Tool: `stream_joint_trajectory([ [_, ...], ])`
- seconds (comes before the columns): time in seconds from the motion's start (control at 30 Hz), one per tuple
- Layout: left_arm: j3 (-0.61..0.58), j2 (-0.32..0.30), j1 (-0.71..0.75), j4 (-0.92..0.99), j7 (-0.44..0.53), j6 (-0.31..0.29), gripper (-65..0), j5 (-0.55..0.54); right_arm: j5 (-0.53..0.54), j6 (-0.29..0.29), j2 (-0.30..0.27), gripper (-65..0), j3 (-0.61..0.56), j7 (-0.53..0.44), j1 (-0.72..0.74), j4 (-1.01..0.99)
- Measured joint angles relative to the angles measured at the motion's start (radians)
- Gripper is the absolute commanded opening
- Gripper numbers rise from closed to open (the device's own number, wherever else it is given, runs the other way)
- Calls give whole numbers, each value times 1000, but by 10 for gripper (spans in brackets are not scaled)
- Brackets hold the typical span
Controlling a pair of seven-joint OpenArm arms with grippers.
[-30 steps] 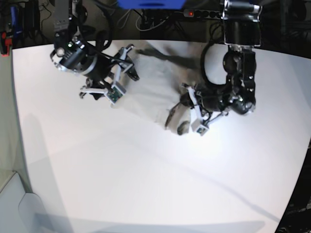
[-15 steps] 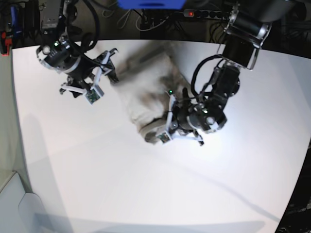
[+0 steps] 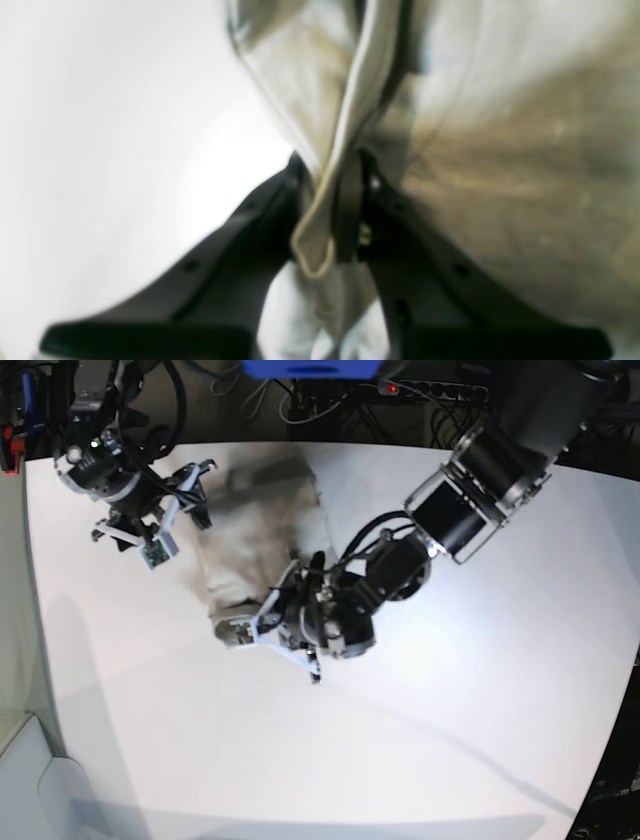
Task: Layout the t-shirt on the table in an organized manner, then fold the t-shirt properly
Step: 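Drag the bundle with the left gripper toward the right gripper, flattening it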
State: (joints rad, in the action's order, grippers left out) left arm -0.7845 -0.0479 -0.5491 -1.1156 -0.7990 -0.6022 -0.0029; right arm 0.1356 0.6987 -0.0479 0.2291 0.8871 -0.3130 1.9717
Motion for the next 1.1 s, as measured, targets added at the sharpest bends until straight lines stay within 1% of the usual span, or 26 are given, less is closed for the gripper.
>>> stream_joint_trajectory([
  [0.07,-45,26,-23,49,11,0,-648,69,0,0,-2,-269,6,5,0,0],
  [0.13,-62,58,-24,86,20,0,-648,157,0,0,-4,-269,5,2,2,0],
  [0.23,-64,90,-22,114,76,-2,-648,271,0,0,-4,-269,5,3,1,0],
  [0.3,-69,101,-21,121,90,-3,-648,316,0,0,-4,-269,5,2,0,0],
  [0.43,-69,115,-19,122,92,-4,-648,344,0,0,-5,-269,5,2,2,0],
  [0.53,-69,126,-19,117,90,-4,-648,343,0,0,-4,-269,5,2,2,0],
  [0.77,-69,127,-32,110,92,-5,-644,343,0,0,-4,-269,5,2,5,0],
  [0.8,-69,127,-36,105,92,-4,-634,343,0,0,-4,-269,5,2,5,0],
  [0.83,-69,127,-39,101,93,-5,-614,343,0,0,-5,-269,5,2,5,0],
  [0.87,-69,128,-42,99,92,-5,-580,343,0,0,-5,-269,5,2,5,0],
  [0.93,-69,129,-44,99,90,-4,-477,343,0,0,-5,-269,5,0,5,0],
  [1.0,-69,128,-43,99,88,-4,-360,343,0,0,-5,-269,5,-1,5,0],
  [1.03,-69,128,-43,99,85,-4,-314,343,0,0,-5,-269,5,-2,5,0],
  [1.07,-69,128,-44,99,85,-4,-292,344,0,0,-4,-269,5,-2,6,0],
  [1.1,-69,128,-44,99,86,-4,-287,344,0,0,-4,-269,5,-2,5,0],
])
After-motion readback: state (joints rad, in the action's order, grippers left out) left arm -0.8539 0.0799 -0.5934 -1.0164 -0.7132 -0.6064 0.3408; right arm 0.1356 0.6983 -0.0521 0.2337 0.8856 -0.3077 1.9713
